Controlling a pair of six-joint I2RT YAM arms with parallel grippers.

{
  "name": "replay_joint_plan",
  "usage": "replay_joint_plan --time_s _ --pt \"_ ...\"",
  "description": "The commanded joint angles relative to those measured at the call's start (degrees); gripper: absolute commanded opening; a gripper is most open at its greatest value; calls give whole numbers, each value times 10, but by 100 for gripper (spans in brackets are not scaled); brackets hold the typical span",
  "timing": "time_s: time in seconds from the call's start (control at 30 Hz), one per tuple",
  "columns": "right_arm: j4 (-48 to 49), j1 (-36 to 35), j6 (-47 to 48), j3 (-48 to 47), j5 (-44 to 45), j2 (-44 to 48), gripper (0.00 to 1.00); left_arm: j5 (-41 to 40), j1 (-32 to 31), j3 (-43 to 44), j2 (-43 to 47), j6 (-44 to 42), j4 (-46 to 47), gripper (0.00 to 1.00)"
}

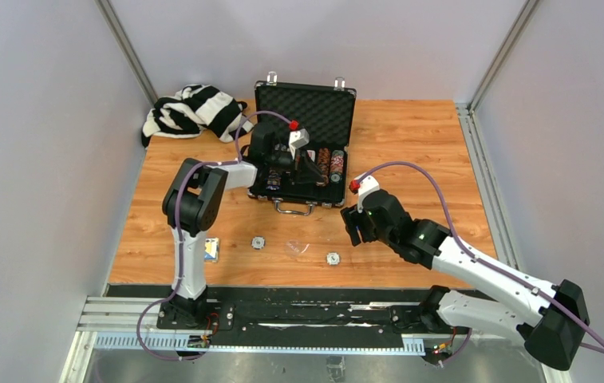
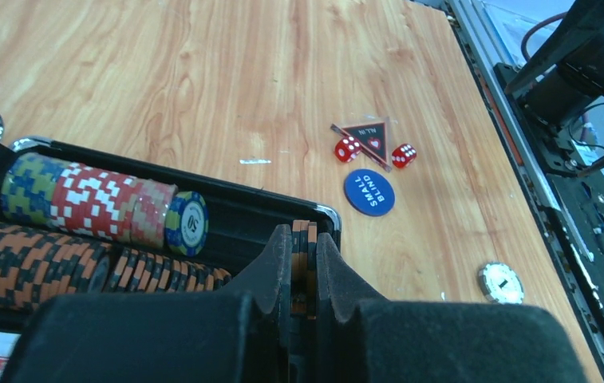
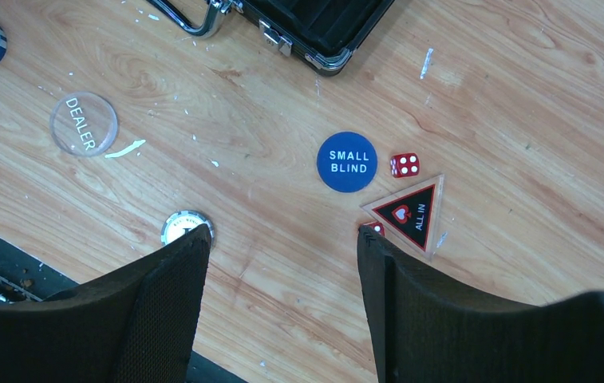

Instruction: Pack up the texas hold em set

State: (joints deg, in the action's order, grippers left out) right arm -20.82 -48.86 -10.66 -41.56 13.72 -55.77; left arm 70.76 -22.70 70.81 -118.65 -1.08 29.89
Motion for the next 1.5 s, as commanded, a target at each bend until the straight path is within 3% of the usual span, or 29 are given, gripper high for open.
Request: replay_joint_plan --time_s 0.0,0.2,0.37,0.43,0.5,0.53,0.57,0.67,0.87,1.03,1.27,1.47 --pt "2 7 -4 -4 2 -1 67 20 0 7 -11 11 9 0" --pt "-4 7 -5 2 8 7 67 21 -1 3 18 19 9 0" --pt "-8 7 -7 4 9 12 67 -23 -13 9 86 32 -2 0" --pt "-10 8 -7 4 12 14 67 -78 -20 35 126 -48 -126 0" --pt "-12 8 -7 4 13 16 67 -245 -58 158 150 -305 -469 0" --pt "-12 7 -7 3 13 17 67 -329 -78 198 142 -349 -556 0" --pt "-13 8 -7 3 12 17 67 -360 -87 243 130 -377 -614 0" --pt "-11 9 -7 4 12 14 67 -338 -81 326 96 -431 -722 0" --pt "-9 10 -12 12 13 22 67 -424 -87 323 67 -504 -790 0" --pt "-7 15 -7 18 14 20 67 -509 -112 287 35 -520 -795 0" --pt "-5 18 -9 24 9 16 67 -406 -115 296 -1 -552 -800 0" --pt "-5 19 -14 32 10 25 67 -366 -118 318 -25 -560 -799 0"
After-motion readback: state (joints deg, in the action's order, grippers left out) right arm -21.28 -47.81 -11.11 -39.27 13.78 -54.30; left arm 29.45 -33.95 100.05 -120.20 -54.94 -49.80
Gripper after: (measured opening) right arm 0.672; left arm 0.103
